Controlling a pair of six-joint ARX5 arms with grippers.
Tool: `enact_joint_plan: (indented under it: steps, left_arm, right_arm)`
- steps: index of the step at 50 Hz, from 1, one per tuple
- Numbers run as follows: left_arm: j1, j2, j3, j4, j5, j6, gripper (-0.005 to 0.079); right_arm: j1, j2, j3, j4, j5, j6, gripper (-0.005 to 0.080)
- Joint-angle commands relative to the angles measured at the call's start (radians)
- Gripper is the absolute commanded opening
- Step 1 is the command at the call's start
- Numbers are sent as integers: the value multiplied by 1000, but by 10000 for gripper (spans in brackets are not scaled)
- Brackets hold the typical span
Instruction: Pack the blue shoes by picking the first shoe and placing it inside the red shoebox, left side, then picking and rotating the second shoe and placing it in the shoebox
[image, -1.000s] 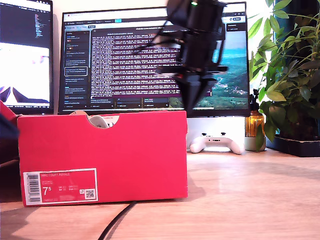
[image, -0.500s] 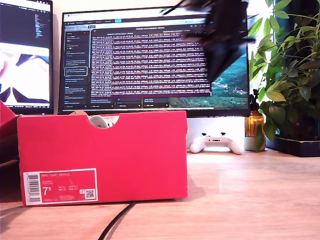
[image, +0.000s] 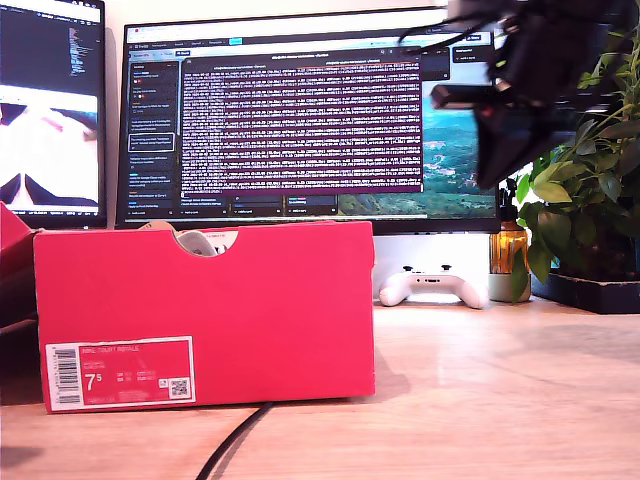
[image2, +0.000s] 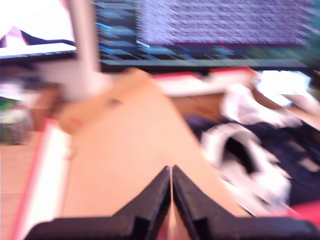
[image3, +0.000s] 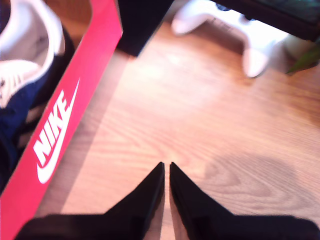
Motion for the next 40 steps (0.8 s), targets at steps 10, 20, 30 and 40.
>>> enact_joint_plan:
  steps: [10, 20, 30, 40]
  left_arm:
    - [140, 10, -31, 24, 91, 46, -19]
    - [237, 10, -72, 82, 175, 46, -19]
    - [307, 11, -72, 83, 201, 50, -19]
    - [393, 10, -74, 86, 229, 61, -19]
  right_arm:
    - [-88, -126, -222, 151, 55, 13, -7]
    - [-181, -245, -352, 203, 65, 29, -7]
    - [-269, -389, -445, 237, 133, 21, -7]
    - [-337, -528, -491, 299, 106, 14, -7]
